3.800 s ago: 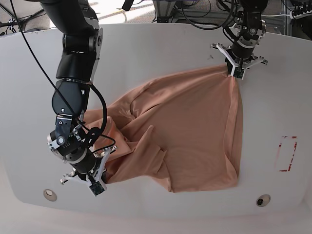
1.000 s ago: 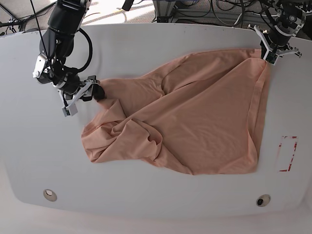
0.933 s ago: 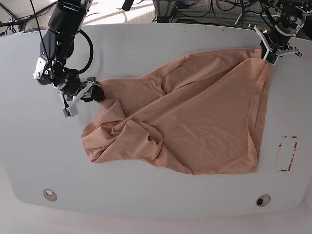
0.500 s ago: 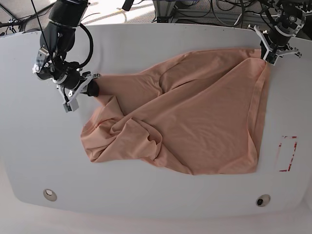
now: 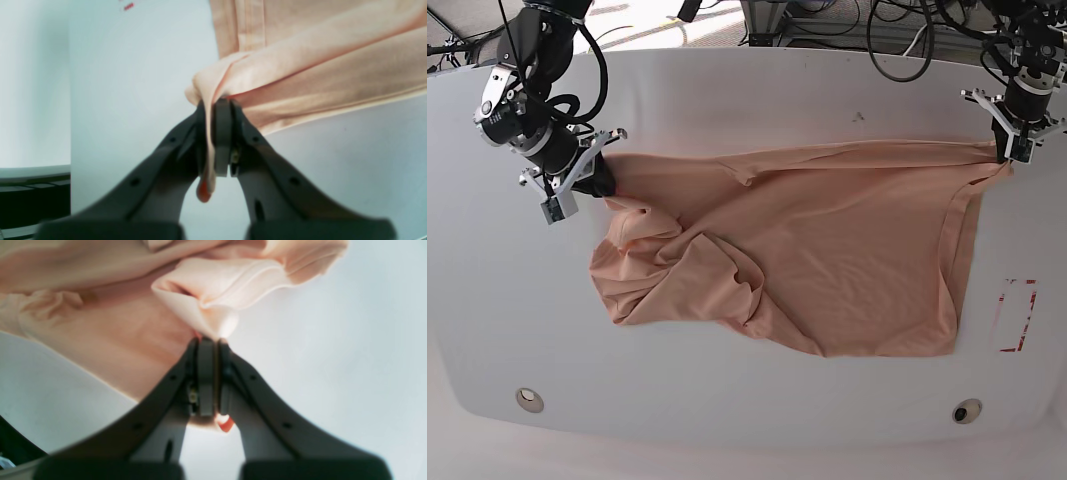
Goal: Fold the T-shirt properly
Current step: 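Lift the shirt with both grippers and shake it out, then lay it down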
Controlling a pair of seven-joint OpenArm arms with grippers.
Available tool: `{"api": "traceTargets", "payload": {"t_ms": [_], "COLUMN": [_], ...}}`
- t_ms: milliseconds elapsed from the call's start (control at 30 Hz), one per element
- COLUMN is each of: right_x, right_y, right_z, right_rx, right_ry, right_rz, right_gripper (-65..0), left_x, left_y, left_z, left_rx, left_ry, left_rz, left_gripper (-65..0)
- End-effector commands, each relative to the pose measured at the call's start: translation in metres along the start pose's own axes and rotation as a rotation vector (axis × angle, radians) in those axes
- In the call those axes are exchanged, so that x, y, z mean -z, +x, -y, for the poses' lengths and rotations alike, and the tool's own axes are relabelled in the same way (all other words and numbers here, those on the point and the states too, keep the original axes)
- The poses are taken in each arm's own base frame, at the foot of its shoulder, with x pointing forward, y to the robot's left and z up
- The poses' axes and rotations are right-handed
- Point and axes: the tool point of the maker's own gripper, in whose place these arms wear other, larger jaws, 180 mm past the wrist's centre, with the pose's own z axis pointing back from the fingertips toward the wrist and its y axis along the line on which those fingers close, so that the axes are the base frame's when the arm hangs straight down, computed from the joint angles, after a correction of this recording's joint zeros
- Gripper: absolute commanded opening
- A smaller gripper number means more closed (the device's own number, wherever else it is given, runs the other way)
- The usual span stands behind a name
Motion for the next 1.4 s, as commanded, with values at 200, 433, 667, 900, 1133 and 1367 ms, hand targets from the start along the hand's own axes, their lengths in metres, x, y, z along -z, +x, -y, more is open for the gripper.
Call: {"api": "traceTargets", "payload": {"t_ms": [200,433,667,900,1133,1367], "right_x": [-0.009,-0.007,-0.007,-0.012,-0.046,-0.103], "right_y": [0.047,0.09,0.153,0.234,0.322,0.408], "right_z": [0.026,0.052,0.084,0.101,0.108,0.106], "right_rx": [0.041,0.024,0.034,-0.025,-0.13,-0.255], "right_ry": [0.007,-0.01,-0.014,0.013,0.0,-0.049], "right_rz": [0.158,0.226,0.331,0.401,0.482,0.555], "right_gripper": [-65.0,-65.0,-65.0,-65.0,-65.0,-65.0], "left_x": [0.009,0.026,0.039,0.028,-0.011,-0.088], "left_y": [0.065,0.127,0.216,0.296,0.363,0.422], "left_z": [-0.029,-0.043,-0.041,-0.063,-0.107,-0.173], "left_rx": [0.005,0.065,0.187,0.235,0.208,0.112], "left_ry": [0.093,0.154,0.198,0.306,0.457,0.666], "left_rz": [0.175,0.27,0.389,0.433,0.514,0.614], "left_gripper": [-65.0,-65.0,-65.0,-65.0,-65.0,-65.0]}}
